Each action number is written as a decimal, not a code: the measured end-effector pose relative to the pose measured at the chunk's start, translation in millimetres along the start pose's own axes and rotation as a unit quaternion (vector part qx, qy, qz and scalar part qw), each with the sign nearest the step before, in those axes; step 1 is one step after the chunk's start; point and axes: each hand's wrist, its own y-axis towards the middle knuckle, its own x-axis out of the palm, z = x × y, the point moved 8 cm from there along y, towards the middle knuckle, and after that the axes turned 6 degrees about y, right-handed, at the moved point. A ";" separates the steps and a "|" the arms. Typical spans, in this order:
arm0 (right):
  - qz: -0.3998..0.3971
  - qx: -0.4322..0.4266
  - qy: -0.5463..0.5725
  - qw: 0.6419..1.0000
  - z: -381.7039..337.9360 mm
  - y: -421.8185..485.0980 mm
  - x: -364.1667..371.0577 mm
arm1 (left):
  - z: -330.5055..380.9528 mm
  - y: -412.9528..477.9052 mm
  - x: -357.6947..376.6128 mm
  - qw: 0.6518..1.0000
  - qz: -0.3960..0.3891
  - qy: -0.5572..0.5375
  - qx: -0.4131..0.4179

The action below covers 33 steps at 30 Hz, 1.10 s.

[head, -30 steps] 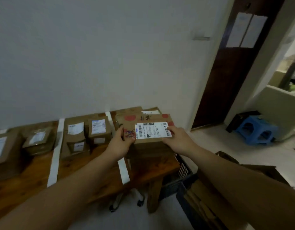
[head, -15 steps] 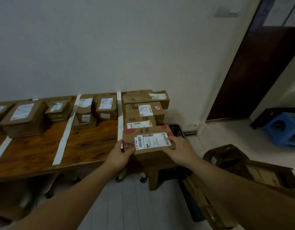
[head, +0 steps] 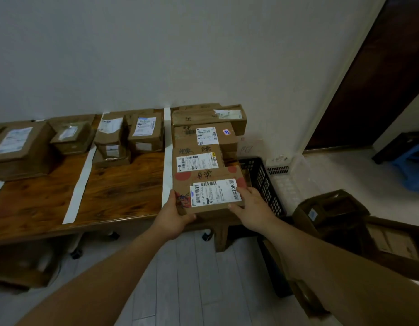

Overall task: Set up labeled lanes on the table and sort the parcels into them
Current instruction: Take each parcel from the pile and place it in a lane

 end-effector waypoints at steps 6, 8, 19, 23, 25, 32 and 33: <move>0.000 -0.001 -0.017 1.000 0.1 11.5 -2.7 | 3.8 14.0 -2.8 1.000 0.011 0.010 0.014; -0.003 0.003 -0.018 1.000 -0.3 15.5 -3.0 | 7.0 17.3 -4.6 1.000 0.013 0.015 0.021; 0.001 0.006 -0.017 1.000 -3.2 24.1 -5.1 | 11.0 27.0 -7.0 0.999 0.017 0.017 0.029; 0.000 0.007 -0.010 1.000 -3.9 27.0 -5.2 | 12.0 30.7 -7.1 0.999 0.017 0.017 0.032; 0.001 0.003 -0.011 1.000 -3.9 25.9 -4.3 | 10.8 30.7 -5.3 0.999 0.018 0.014 0.036; 0.002 0.010 -0.012 1.000 -3.8 27.6 -3.9 | 10.9 33.6 -4.3 0.999 0.017 0.024 0.040; 0.002 0.011 -0.012 1.000 -3.9 28.3 -3.7 | 11.2 34.8 -4.9 0.999 0.019 0.028 0.039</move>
